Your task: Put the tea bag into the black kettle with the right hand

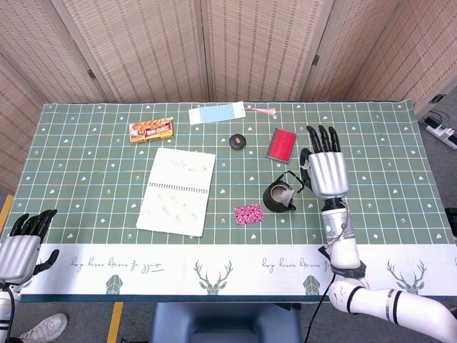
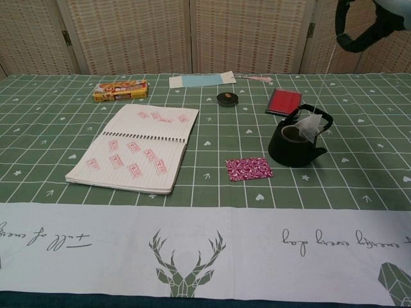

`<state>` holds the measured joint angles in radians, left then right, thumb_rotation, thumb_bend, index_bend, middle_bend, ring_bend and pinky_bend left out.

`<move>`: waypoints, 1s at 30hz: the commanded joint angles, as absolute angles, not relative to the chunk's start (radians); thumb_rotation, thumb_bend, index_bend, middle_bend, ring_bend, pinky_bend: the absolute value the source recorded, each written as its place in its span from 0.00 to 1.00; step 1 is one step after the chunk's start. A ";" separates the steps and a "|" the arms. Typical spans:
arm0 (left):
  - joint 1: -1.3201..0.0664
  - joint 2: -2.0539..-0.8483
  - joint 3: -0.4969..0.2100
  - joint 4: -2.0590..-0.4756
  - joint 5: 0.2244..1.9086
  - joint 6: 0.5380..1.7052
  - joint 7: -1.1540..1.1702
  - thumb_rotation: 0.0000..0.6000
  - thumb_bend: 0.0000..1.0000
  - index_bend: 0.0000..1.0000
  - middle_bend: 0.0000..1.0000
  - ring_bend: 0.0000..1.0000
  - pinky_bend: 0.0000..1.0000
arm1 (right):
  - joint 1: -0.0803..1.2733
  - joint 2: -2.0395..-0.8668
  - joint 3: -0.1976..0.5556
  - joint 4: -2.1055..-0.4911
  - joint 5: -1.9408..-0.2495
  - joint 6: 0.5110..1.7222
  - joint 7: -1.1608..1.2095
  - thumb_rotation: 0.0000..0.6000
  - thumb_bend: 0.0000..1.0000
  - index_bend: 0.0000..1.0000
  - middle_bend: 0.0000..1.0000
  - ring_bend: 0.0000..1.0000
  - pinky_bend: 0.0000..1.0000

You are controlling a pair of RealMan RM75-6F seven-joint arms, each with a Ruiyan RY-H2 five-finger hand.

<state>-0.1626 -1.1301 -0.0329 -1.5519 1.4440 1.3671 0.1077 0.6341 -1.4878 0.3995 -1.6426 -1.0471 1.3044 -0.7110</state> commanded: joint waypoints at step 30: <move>-0.151 -1.116 -0.028 -1.558 1.466 1.393 0.081 1.00 0.33 0.00 0.07 0.11 0.08 | 0.713 -1.562 0.312 -1.603 -1.024 1.337 -0.810 1.00 0.44 0.67 0.12 0.00 0.00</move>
